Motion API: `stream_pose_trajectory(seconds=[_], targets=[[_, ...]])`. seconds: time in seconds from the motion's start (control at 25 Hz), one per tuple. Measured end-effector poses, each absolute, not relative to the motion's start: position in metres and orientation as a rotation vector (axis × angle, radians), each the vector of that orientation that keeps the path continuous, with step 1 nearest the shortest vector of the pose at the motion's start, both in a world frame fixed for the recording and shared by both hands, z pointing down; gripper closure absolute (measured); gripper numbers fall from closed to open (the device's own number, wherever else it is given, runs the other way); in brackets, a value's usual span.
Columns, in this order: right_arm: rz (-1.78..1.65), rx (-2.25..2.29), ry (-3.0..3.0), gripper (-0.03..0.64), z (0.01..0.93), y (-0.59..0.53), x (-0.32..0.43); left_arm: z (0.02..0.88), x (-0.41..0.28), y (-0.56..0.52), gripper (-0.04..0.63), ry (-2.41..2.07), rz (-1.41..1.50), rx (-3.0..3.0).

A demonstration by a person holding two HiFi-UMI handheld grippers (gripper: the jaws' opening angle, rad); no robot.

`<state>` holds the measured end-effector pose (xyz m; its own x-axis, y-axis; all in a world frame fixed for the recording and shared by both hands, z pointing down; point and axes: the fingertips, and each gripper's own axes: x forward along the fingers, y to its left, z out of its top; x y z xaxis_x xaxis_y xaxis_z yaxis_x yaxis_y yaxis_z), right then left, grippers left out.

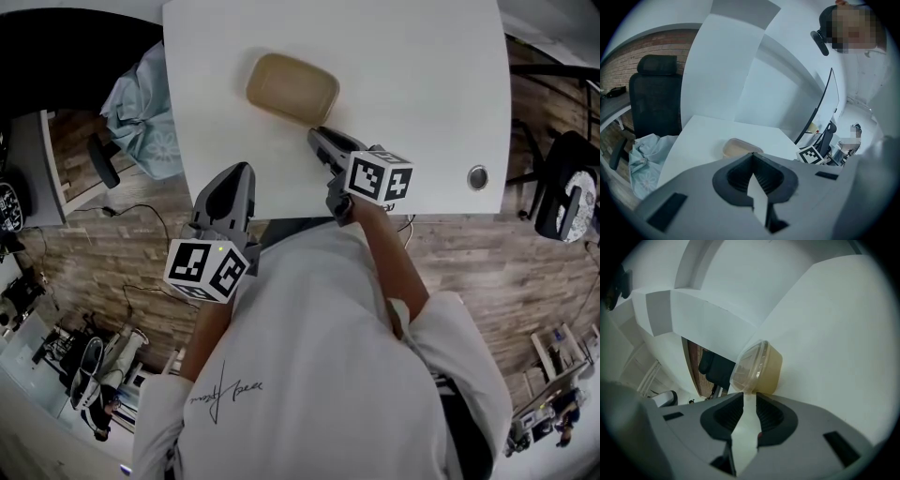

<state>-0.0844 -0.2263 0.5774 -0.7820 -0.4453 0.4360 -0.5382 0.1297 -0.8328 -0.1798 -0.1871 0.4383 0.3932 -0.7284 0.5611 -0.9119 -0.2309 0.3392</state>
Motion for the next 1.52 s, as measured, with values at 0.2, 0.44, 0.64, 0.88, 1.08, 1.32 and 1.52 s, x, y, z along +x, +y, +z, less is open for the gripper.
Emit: stream_pose_trajectory(seconds=[0.2, 0.44, 0.64, 0.88, 1.08, 1.32, 1.52], targets=[[1.776, 1.003, -2.299, 0.552, 0.579, -0.225, -0.085, 0.439, -0.180, -0.187, 0.588, -1.397, 0.380, 2.024], [1.786, 0.995, -2.316, 0.580, 0.576, -0.224, -0.085, 0.438, -0.178, -0.184, 0.588, -1.397, 0.381, 2.023], [1.803, 1.001, -2.319, 0.583, 0.576, -0.226, -0.087, 0.440, -0.183, -0.186, 0.588, -1.393, 0.368, 2.019], [1.827, 1.002, -2.329, 0.586, 0.572, -0.224, -0.084, 0.438, -0.180, -0.184, 0.588, -1.384, 0.365, 2.034], [1.828, 1.005, -2.337, 0.589, 0.568, -0.223, -0.083, 0.436, -0.180, -0.183, 0.588, -1.379, 0.349, 2.035], [1.860, 1.006, -2.356, 0.589, 0.558, -0.225, -0.079, 0.434, -0.176, -0.183, 0.588, -1.365, 0.326, 2.047], [1.859, 1.022, -2.376, 0.591, 0.550, -0.226, -0.075, 0.434, -0.173, -0.185, 0.588, -1.350, 0.299, 2.059]])
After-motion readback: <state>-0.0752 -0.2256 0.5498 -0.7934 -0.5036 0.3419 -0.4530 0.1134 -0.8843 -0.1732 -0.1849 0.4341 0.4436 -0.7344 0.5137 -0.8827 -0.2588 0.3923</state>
